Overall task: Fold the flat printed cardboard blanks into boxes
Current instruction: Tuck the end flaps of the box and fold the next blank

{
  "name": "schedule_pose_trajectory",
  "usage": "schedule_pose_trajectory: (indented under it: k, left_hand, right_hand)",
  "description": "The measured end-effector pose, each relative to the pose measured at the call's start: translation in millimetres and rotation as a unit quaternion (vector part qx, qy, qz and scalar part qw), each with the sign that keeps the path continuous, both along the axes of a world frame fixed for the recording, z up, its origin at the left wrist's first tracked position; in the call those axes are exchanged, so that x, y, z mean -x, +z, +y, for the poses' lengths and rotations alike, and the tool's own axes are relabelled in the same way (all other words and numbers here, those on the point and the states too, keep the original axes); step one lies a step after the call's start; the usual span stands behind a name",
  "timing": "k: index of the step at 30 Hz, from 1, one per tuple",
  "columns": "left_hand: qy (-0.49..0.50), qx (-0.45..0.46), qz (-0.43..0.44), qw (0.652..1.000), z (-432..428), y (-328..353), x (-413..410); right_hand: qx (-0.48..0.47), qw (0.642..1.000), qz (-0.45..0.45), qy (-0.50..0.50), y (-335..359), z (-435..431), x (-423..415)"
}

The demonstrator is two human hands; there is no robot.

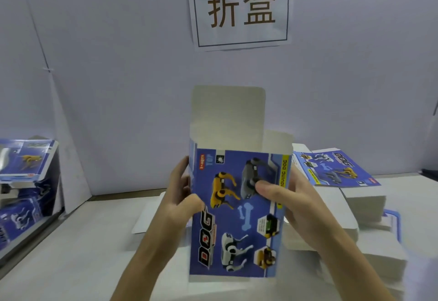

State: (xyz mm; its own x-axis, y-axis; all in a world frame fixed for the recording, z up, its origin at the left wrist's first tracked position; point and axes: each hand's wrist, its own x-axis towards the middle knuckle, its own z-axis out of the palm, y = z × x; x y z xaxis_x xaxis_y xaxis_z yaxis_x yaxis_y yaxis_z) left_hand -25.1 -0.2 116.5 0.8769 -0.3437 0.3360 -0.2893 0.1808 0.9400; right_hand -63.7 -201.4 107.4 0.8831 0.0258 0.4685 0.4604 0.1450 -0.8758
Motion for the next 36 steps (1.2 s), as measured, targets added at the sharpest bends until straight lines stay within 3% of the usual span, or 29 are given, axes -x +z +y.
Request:
schedule_pose_trajectory:
  k: [4, 8, 12, 16, 18, 23, 31, 36]
  left_hand:
    - [-0.018, 0.090, 0.017, 0.996, -4.9, 7.7, 9.6]
    - [-0.106, 0.177, 0.147, 0.967, 3.8, 6.0, 23.4]
    - [-0.074, 0.158, 0.172, 0.969, 2.5, 13.2, 23.9]
    - [-0.129, 0.110, 0.112, 0.979, -1.7, 19.7, 37.1]
    - [-0.092, 0.105, 0.106, 0.985, -3.6, 16.5, 33.1]
    - [-0.017, 0.104, 0.106, 0.989, -2.0, 5.2, 19.8]
    - [-0.022, 0.049, 0.139, 0.989, -4.8, -5.8, 11.0]
    - [0.003, 0.101, 0.167, 0.981, -3.9, -3.2, 11.6]
  right_hand:
    - [0.010, 0.999, -0.024, 0.034, 3.0, 2.5, 6.0]
    - [0.035, 0.996, -0.045, 0.073, 11.2, 2.5, 8.9]
    - [-0.160, 0.974, 0.048, 0.150, 18.6, 12.4, 7.1]
    - [-0.228, 0.972, 0.054, 0.021, 4.5, 23.5, 8.9]
    - [-0.211, 0.976, 0.055, -0.007, 3.3, 26.9, 5.2]
    - [-0.204, 0.975, 0.013, 0.090, 10.7, 30.5, 12.5]
    - [-0.154, 0.983, 0.041, 0.090, 11.3, 20.4, 9.8]
    - [-0.121, 0.985, 0.039, 0.120, 13.6, 12.9, 9.2]
